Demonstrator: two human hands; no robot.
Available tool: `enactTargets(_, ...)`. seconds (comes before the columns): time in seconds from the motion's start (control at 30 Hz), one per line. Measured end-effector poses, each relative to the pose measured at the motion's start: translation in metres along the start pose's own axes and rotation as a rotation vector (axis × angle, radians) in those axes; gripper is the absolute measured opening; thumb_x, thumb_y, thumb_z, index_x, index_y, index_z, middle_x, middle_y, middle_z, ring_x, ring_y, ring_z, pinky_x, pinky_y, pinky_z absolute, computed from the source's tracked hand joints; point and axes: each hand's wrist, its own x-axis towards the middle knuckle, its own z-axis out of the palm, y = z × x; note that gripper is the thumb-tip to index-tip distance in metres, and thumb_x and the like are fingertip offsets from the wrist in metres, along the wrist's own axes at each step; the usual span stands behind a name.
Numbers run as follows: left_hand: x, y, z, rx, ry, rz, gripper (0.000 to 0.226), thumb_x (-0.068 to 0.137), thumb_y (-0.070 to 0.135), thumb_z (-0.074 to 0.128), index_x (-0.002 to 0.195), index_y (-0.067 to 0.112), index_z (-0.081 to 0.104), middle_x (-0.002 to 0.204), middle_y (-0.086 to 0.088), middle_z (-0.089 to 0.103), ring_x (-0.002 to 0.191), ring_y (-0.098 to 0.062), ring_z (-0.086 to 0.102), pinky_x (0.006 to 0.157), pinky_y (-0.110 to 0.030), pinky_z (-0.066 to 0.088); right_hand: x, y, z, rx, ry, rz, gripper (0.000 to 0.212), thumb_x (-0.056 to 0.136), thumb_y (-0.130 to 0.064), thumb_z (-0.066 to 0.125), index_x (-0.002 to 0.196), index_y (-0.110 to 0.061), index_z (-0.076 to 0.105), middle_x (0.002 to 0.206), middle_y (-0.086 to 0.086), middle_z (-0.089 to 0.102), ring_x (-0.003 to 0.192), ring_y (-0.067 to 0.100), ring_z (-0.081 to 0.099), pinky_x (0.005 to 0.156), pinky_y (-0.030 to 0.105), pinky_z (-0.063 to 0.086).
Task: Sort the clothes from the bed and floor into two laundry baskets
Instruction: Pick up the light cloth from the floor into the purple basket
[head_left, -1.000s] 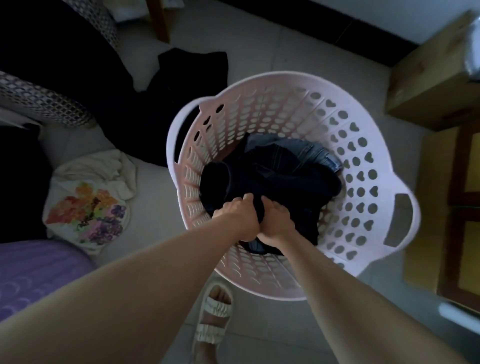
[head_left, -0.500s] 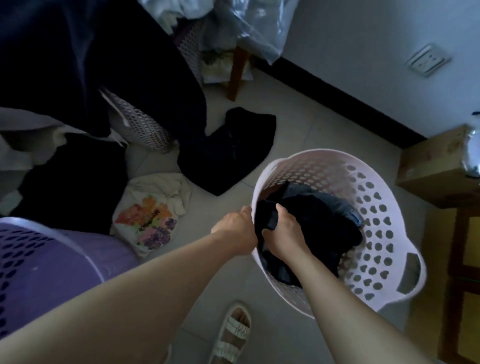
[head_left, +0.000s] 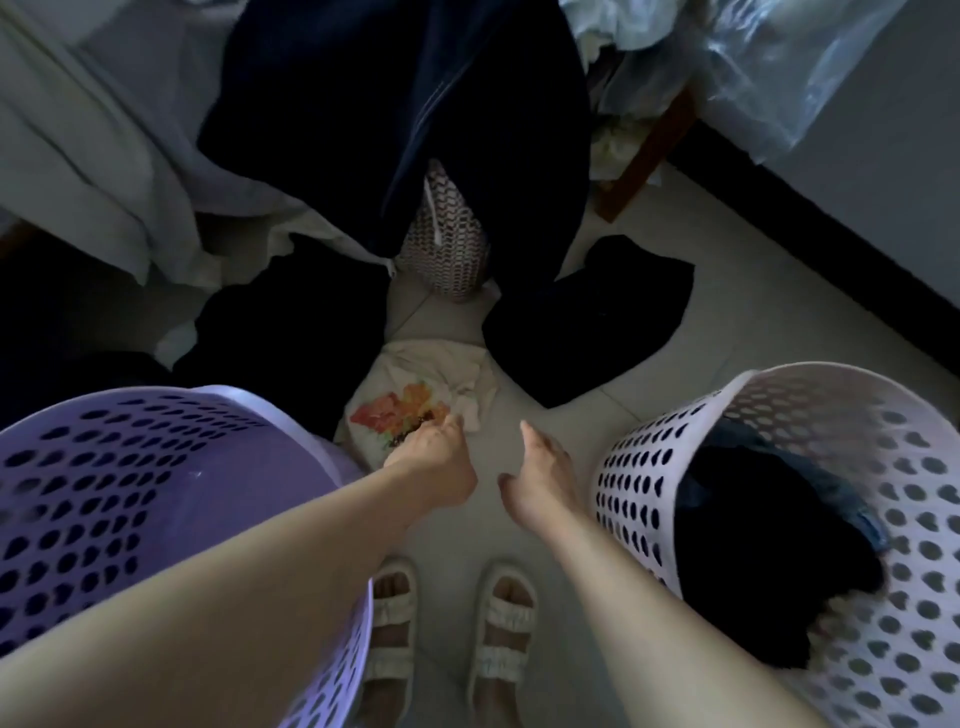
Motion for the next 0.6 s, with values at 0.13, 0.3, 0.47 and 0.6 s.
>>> enactTargets(0.13,0.036,-0.022,0.023,-0.024,-0.014,-0.067,0.058,0.087,0.017,0.051,0.141,0.015,0.031,0.141,-0.013,0.041,0.132,-0.032,0.041,0.108,-0.038,0.038,0.035,0.001,0.033,-0.106,-0.071,-0.077,0.071,0.089,-0.019,0.054,0.150,-0.019,0.017,0.156,0.001,0.020,0.143,0.022,0.019,0.113,0.032,0.023)
enactTargets(0.3,0.096,-0.035,0.060,-0.024,-0.019,-0.113,0.056,0.088,0.020,0.053,0.140,0.016,0.033,0.141,-0.011,0.042,0.130,-0.032,0.043,0.107,-0.040,0.039,0.092,0.014,0.069,-0.241,-0.127,-0.186,0.072,0.087,-0.017,0.056,0.149,-0.021,0.019,0.158,0.001,0.010,0.143,0.025,0.016,0.113,0.036,0.025)
enactTargets(0.47,0.158,-0.053,0.096,0.062,-0.017,-0.120,0.055,0.086,0.024,0.055,0.137,0.017,0.036,0.138,-0.011,0.040,0.128,-0.033,0.044,0.105,-0.047,0.040,0.151,0.035,0.108,-0.305,-0.154,-0.194,0.075,0.085,-0.017,0.059,0.149,-0.021,0.020,0.159,0.003,0.004,0.143,0.028,0.014,0.115,0.041,0.024)
enactTargets(0.6,0.199,-0.070,0.111,0.092,-0.029,-0.092,0.050,0.089,0.023,0.054,0.136,0.012,0.041,0.137,-0.012,0.046,0.123,-0.032,0.049,0.102,-0.041,0.044,0.190,0.047,0.133,-0.326,-0.166,-0.209,0.075,0.085,-0.014,0.058,0.149,-0.021,0.020,0.159,0.002,0.000,0.144,0.028,0.011,0.116,0.043,0.023)
